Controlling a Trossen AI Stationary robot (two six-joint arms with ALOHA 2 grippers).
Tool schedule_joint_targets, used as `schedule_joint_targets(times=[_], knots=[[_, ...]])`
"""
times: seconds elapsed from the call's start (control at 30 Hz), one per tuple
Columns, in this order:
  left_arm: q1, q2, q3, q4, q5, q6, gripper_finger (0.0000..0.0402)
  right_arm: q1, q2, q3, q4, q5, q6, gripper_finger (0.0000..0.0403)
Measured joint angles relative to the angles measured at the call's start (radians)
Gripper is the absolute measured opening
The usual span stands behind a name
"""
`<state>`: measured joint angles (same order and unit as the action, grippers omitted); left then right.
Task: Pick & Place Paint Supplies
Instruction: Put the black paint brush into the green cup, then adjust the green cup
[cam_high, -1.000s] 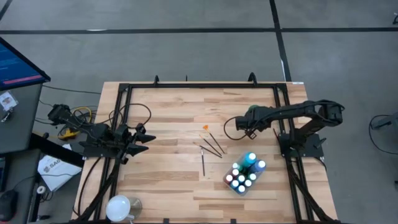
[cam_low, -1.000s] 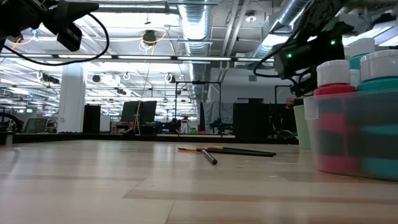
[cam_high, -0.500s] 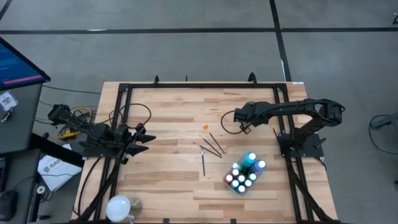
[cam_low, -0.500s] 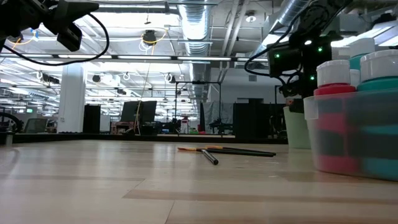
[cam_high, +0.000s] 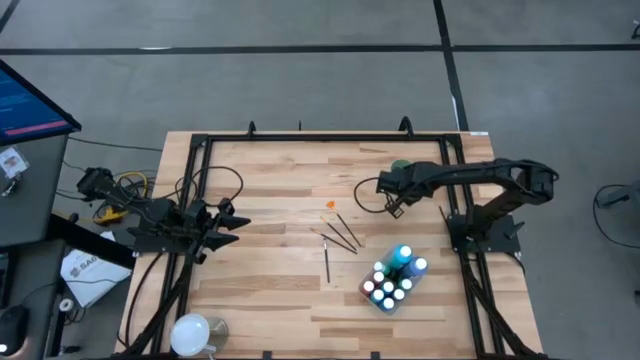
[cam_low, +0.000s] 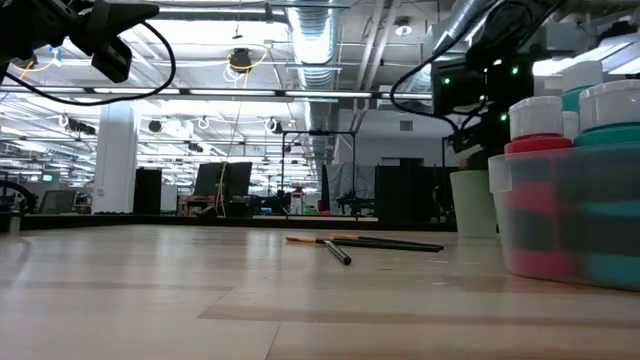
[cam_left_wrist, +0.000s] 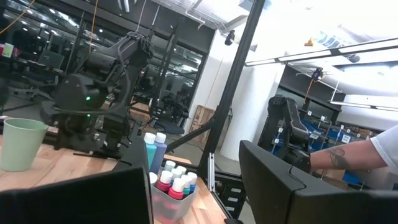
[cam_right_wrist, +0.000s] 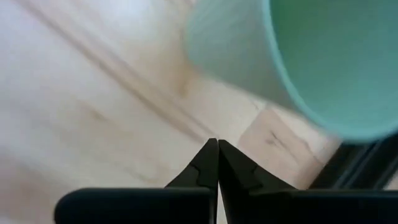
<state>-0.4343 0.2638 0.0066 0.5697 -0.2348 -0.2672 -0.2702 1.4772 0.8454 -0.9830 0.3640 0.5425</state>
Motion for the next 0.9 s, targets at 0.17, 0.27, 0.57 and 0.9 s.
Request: schedule_joint_targets(times=[0.17, 0.27, 0.57, 0.9], knots=[[0.000, 0.000, 0.000, 0.000, 0.000, 0.000, 0.0132, 0.022, -0.043, 0.039, -0.220, -0.009, 0.143, 0.0000], [0.000, 0.000, 0.000, 0.000, 0.000, 0.000, 0.0132, 0.045, -0.076, 0.017, -0.266, -0.027, 0.276, 0.0000], [0.000, 0.000, 0.000, 0.000, 0.000, 0.000, 0.0132, 0.121, -0.115, -0.121, -0.268, -0.078, 0.413, 0.0000], [0.000, 0.000, 0.000, 0.000, 0.000, 0.000, 0.0132, 0.105, -0.115, -0.204, -0.269, -0.076, 0.655, 0.0000]])
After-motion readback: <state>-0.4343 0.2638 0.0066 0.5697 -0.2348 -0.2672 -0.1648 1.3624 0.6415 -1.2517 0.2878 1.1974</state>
